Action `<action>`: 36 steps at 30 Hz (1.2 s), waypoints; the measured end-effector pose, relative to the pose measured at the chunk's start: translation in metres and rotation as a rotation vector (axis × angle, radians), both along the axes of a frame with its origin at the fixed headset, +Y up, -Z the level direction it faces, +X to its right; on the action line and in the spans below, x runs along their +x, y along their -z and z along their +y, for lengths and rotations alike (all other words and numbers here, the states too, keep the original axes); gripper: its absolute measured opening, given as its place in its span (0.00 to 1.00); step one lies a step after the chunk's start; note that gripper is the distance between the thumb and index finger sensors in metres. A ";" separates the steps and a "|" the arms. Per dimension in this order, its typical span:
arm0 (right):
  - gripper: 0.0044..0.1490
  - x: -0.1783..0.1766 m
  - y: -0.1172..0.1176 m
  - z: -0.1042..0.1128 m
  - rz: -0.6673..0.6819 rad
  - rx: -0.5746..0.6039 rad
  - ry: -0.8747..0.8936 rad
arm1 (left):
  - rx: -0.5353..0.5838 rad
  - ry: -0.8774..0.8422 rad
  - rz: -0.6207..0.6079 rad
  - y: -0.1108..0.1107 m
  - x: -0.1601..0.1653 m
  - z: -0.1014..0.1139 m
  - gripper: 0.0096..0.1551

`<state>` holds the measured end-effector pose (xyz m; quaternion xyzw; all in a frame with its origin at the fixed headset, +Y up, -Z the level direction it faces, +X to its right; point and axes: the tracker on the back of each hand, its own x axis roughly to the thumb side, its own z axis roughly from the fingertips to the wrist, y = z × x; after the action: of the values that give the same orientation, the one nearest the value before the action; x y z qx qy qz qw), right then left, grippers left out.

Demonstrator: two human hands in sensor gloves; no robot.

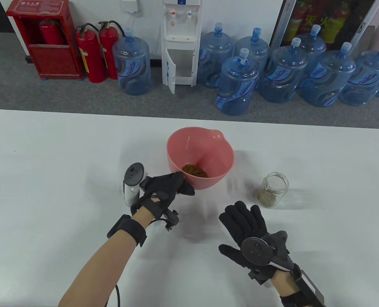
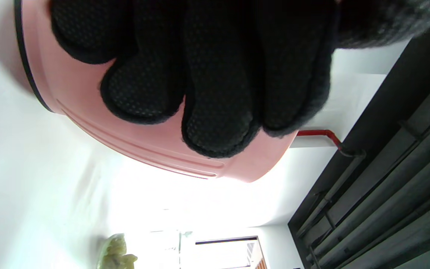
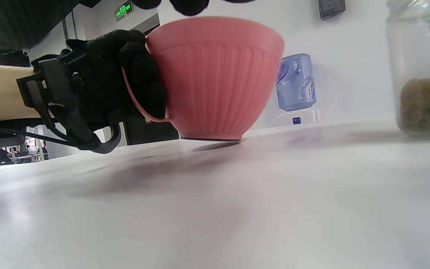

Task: Hold salad bowl and receive raisins poured from storage jar

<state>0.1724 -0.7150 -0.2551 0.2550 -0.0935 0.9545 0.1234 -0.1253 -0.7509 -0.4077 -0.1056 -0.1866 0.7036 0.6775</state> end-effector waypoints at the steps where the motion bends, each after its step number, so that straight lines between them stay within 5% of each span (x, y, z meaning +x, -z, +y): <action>1: 0.57 0.000 0.000 0.000 0.001 -0.003 -0.002 | -0.013 0.001 -0.005 0.000 0.000 -0.002 0.23; 12: 0.58 -0.001 0.002 -0.001 -0.015 -0.015 -0.002 | -0.051 0.096 0.031 -0.020 -0.009 -0.004 0.26; 23: 0.58 -0.002 0.002 0.000 -0.029 -0.015 0.005 | -0.067 0.401 0.153 -0.044 -0.026 0.006 0.31; 27: 0.57 -0.003 0.002 -0.001 -0.028 -0.017 0.008 | -0.015 0.477 0.179 -0.052 -0.041 0.017 0.37; 36: 0.58 -0.006 -0.002 -0.002 -0.004 -0.051 0.070 | 0.320 0.817 0.214 -0.096 -0.072 0.059 0.40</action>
<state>0.1667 -0.7171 -0.2535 0.2463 -0.0783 0.9522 0.1629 -0.1973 -0.6924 -0.3113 0.0089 -0.1651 0.3478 0.9229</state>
